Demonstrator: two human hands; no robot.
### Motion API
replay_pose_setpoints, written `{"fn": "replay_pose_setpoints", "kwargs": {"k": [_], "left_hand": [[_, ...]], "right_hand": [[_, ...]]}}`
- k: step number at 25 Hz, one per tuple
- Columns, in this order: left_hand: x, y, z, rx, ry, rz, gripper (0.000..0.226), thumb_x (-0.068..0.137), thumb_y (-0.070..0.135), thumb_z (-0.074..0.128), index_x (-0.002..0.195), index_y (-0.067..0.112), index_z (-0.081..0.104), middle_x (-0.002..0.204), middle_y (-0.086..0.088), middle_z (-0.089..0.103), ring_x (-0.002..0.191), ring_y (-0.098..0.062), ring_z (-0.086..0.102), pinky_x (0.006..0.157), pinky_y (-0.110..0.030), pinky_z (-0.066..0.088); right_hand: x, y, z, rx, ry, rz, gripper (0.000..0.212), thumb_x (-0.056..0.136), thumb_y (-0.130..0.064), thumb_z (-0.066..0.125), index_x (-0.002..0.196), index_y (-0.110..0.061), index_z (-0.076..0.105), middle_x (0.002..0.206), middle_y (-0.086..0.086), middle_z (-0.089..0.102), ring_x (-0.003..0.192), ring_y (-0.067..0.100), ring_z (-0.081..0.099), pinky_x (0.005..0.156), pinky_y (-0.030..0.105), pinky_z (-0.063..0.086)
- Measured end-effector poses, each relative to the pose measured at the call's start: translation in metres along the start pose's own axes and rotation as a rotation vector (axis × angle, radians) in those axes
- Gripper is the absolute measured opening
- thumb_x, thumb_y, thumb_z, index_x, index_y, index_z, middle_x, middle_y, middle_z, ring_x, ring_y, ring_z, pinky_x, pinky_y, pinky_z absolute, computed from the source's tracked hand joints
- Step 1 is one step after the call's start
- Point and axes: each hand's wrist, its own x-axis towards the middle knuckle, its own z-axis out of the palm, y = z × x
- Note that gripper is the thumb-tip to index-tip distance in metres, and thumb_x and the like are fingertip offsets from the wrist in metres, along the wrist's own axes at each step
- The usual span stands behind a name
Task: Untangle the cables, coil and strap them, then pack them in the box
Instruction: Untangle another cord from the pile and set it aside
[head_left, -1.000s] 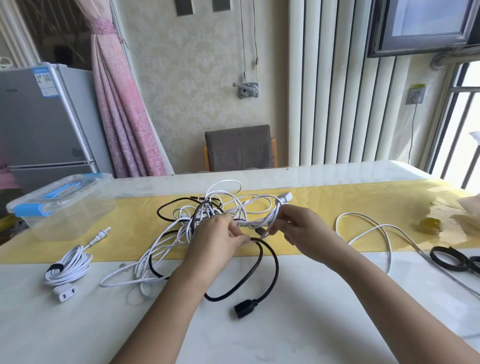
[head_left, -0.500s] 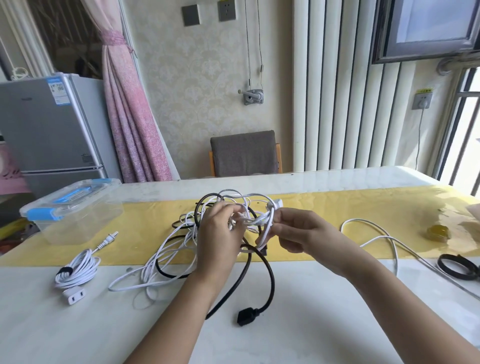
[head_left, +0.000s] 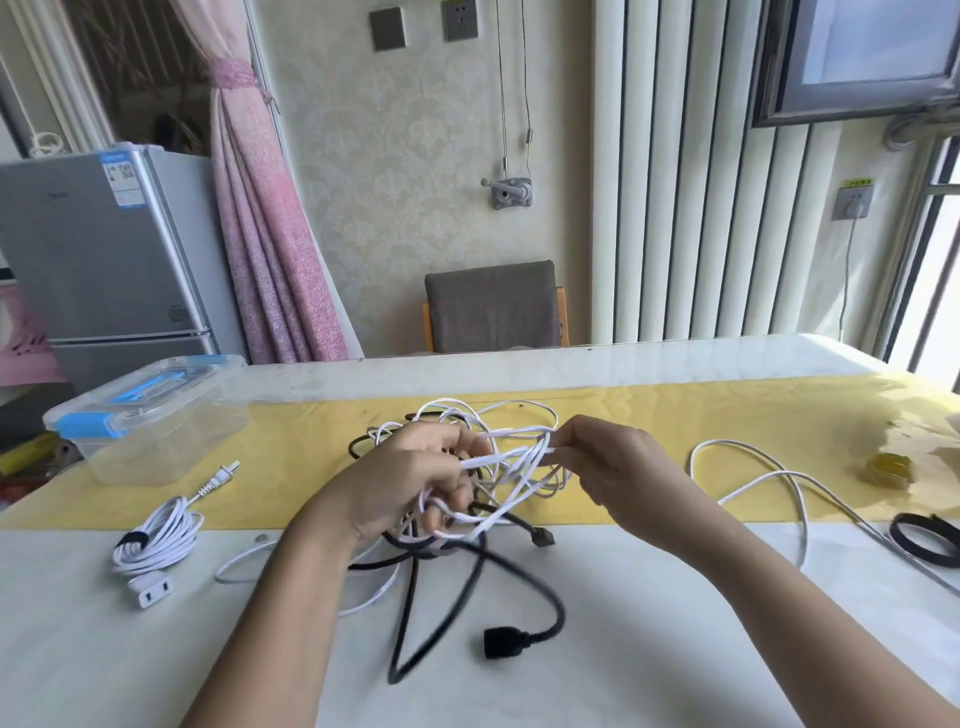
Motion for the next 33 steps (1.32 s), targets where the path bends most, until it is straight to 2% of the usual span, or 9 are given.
{"fn": "replay_pose_setpoints", "kwargs": {"k": [6, 9, 12, 14, 16, 19, 25, 29, 33], "left_hand": [[0.002, -0.009, -0.014, -0.352, -0.069, -0.131, 0.033, 0.066, -0.005, 0.044, 0.097, 0.004, 0.053, 0.056, -0.016, 0.056, 0.025, -0.003, 0.03, 0.029, -0.011, 0.028], [0.014, -0.017, -0.004, -0.119, 0.19, 0.085, 0.025, 0.082, -0.017, 0.054, 0.08, 0.007, 0.05, 0.073, -0.006, 0.067, 0.043, -0.008, 0.052, 0.041, -0.017, 0.044], [0.024, -0.025, 0.006, 0.23, 0.516, 0.255, 0.029, 0.082, -0.005, 0.066, 0.063, 0.018, 0.062, 0.076, 0.0, 0.068, 0.058, -0.007, 0.062, 0.057, -0.02, 0.047], [0.026, -0.027, 0.012, 0.499, 0.63, 0.339, 0.028, 0.078, 0.007, 0.073, 0.063, 0.028, 0.065, 0.074, 0.004, 0.068, 0.067, -0.001, 0.059, 0.064, -0.017, 0.044], [0.023, -0.027, 0.014, 0.604, 0.62, 0.402, 0.027, 0.076, 0.01, 0.075, 0.068, 0.032, 0.062, 0.075, 0.013, 0.065, 0.076, 0.006, 0.055, 0.066, -0.006, 0.036], [0.021, -0.026, 0.013, 0.617, 0.585, 0.46, 0.023, 0.071, 0.016, 0.08, 0.07, 0.032, 0.064, 0.073, 0.016, 0.065, 0.079, 0.002, 0.056, 0.068, -0.006, 0.036], [0.026, -0.03, 0.017, 0.592, 0.53, 0.445, 0.004, 0.08, 0.018, 0.075, 0.08, 0.022, 0.075, 0.075, 0.015, 0.07, 0.077, 0.001, 0.063, 0.069, -0.008, 0.043], [0.026, -0.031, 0.023, 0.529, 0.38, 0.36, 0.015, 0.09, 0.026, 0.064, 0.079, 0.033, 0.072, 0.076, 0.009, 0.073, 0.077, -0.008, 0.068, 0.076, -0.026, 0.051], [0.027, -0.032, 0.028, 0.475, 0.225, 0.288, 0.026, 0.097, 0.019, 0.053, 0.081, 0.033, 0.067, 0.072, 0.005, 0.072, 0.063, -0.003, 0.062, 0.069, -0.026, 0.048]], "right_hand": [[0.001, 0.004, 0.016, -0.322, 0.142, -0.186, 0.011, 0.098, -0.02, 0.049, 0.095, -0.013, 0.057, 0.075, 0.007, 0.068, 0.058, 0.021, 0.049, 0.059, 0.034, 0.042], [0.001, 0.005, 0.009, -0.269, 0.138, -0.061, 0.012, 0.097, -0.019, 0.05, 0.096, -0.011, 0.059, 0.07, -0.006, 0.065, 0.062, 0.009, 0.057, 0.055, 0.021, 0.041], [0.002, 0.006, 0.007, -0.226, 0.117, 0.047, 0.009, 0.096, -0.015, 0.053, 0.093, -0.013, 0.062, 0.06, -0.018, 0.049, 0.054, -0.008, 0.052, 0.053, 0.01, 0.037], [0.003, 0.005, 0.01, -0.239, 0.102, 0.049, 0.011, 0.094, -0.016, 0.054, 0.087, -0.021, 0.061, 0.073, -0.012, 0.052, 0.056, -0.005, 0.049, 0.055, 0.008, 0.035], [0.003, 0.006, 0.011, -0.241, 0.071, 0.061, 0.014, 0.094, -0.018, 0.054, 0.085, -0.018, 0.064, 0.076, -0.005, 0.055, 0.056, 0.001, 0.046, 0.055, 0.011, 0.034], [0.003, 0.007, 0.01, -0.233, 0.046, 0.068, 0.018, 0.095, -0.017, 0.052, 0.082, -0.017, 0.065, 0.066, 0.009, 0.053, 0.054, 0.01, 0.034, 0.051, 0.021, 0.029], [0.003, 0.006, 0.013, -0.148, 0.018, 0.101, 0.032, 0.092, -0.01, 0.055, 0.074, -0.037, 0.061, 0.074, -0.015, 0.059, 0.053, 0.001, 0.052, 0.054, 0.013, 0.039], [0.003, 0.008, 0.015, -0.368, 0.046, 0.025, 0.026, 0.093, -0.024, 0.055, 0.072, -0.011, 0.062, 0.064, 0.007, 0.053, 0.054, 0.013, 0.034, 0.053, 0.022, 0.029], [0.002, 0.011, 0.013, -0.513, 0.029, -0.017, 0.027, 0.092, -0.032, 0.058, 0.081, -0.013, 0.072, 0.074, 0.003, 0.062, 0.073, 0.017, 0.043, 0.064, 0.024, 0.034]]}}
